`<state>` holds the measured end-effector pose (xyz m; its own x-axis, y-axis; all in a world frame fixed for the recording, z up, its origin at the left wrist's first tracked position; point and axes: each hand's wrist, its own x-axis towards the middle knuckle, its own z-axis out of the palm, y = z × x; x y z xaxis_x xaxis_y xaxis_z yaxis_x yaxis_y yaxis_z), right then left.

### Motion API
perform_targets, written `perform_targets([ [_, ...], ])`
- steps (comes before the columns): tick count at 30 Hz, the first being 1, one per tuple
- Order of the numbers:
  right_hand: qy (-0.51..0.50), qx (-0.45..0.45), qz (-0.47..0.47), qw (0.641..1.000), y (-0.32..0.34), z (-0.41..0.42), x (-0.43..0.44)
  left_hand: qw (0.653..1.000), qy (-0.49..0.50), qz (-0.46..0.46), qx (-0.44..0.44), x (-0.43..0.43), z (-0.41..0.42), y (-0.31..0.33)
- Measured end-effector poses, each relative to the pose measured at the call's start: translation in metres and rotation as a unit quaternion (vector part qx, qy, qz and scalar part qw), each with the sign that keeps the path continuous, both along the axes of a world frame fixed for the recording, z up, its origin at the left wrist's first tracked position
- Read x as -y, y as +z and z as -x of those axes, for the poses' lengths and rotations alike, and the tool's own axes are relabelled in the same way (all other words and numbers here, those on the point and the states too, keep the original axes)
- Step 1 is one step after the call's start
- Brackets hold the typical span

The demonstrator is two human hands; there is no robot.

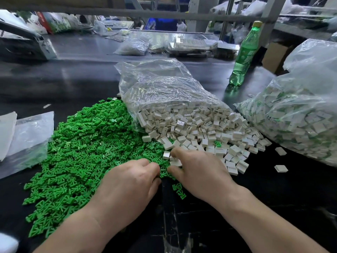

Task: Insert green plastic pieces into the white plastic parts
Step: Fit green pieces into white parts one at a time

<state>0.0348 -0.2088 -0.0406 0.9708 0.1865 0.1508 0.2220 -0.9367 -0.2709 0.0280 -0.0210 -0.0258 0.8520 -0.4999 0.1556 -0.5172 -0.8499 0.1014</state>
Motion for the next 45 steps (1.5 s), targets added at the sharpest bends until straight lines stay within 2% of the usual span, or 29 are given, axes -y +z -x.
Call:
perform_targets([
  [5,0.007,0.034,-0.008,0.999,-0.002,0.0,0.0,0.998,-0.001,0.054,0.009,-0.004,-0.004,-0.004],
  [8,0.013,0.031,0.007,0.999,-0.001,0.002,0.0,0.989,0.026,0.145,-0.002,-0.005,-0.007,-0.004],
  [12,0.051,0.028,0.049,0.997,0.002,0.005,0.002,0.956,0.07,0.279,-0.059,-0.002,-0.007,-0.001],
  [14,0.068,0.011,0.052,0.996,0.005,0.005,0.004,0.933,0.082,0.335,-0.1,0.0,-0.006,0.001],
  [17,0.09,-0.024,0.063,0.994,0.007,0.004,0.008,0.882,0.094,0.43,-0.17,0.001,-0.006,0.003],
  [20,0.087,-0.035,0.043,0.995,0.007,0.002,0.011,0.854,0.094,0.47,-0.2,0.001,-0.006,0.001],
  [26,0.052,0.005,-0.012,0.999,0.003,0.003,0.013,0.766,0.075,0.569,-0.289,0.001,-0.009,0.0],
  [28,0.037,0.019,-0.054,0.998,0.005,0.005,0.014,0.743,0.068,0.594,-0.303,0.001,-0.009,0.0],
  [30,0.007,-0.013,-0.159,0.987,0.008,0.006,0.015,0.725,0.061,0.609,-0.315,0.0,-0.01,0.001],
  [31,-0.006,-0.043,-0.24,0.97,0.01,0.006,0.014,0.716,0.056,0.616,-0.323,0.0,-0.009,0.001],
  [32,-0.016,-0.083,-0.338,0.937,0.013,0.008,0.012,0.707,0.051,0.624,-0.331,0.0,-0.009,0.001],
  [34,-0.018,-0.18,-0.545,0.818,0.019,0.01,0.006,0.69,0.043,0.637,-0.343,0.0,-0.009,0.001],
  [35,-0.013,-0.221,-0.617,0.755,0.021,0.011,0.003,0.682,0.04,0.643,-0.346,0.0,-0.009,0.001],
  [36,-0.007,-0.253,-0.664,0.703,0.023,0.011,0.001,0.674,0.038,0.651,-0.348,0.001,-0.009,0.001],
  [38,0.021,-0.296,-0.715,0.633,0.025,0.013,0.002,0.655,0.038,0.67,-0.346,0.002,-0.01,0.001],
  [41,0.066,-0.329,-0.736,0.588,0.025,0.014,0.006,0.634,0.04,0.695,-0.337,0.003,-0.01,0.002],
  [45,0.077,-0.328,-0.742,0.58,0.024,0.014,0.007,0.648,0.012,0.686,-0.331,0.002,-0.008,0.003],
])
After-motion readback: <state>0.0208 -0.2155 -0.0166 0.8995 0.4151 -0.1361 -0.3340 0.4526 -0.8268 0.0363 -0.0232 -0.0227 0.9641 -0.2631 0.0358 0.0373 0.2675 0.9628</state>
